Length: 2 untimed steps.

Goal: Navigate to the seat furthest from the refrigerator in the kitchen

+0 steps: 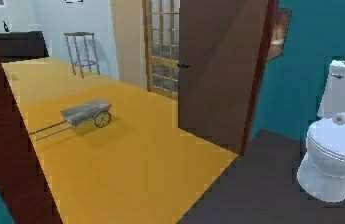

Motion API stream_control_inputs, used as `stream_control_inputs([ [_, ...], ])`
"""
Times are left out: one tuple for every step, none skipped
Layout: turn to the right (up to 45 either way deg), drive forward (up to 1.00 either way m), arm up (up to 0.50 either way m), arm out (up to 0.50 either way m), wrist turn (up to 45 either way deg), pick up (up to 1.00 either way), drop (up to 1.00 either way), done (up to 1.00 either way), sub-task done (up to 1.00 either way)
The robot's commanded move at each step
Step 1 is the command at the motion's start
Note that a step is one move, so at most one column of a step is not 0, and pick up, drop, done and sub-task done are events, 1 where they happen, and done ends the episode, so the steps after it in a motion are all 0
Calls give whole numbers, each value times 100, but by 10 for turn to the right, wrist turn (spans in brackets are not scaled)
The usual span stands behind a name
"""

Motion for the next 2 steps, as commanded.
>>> stream_control_inputs([
  [0, 35, 0, 0, 0, 0, 0, 0, 0],
  [450, 0, 0, 0, 0, 0, 0, 0, 0],
])
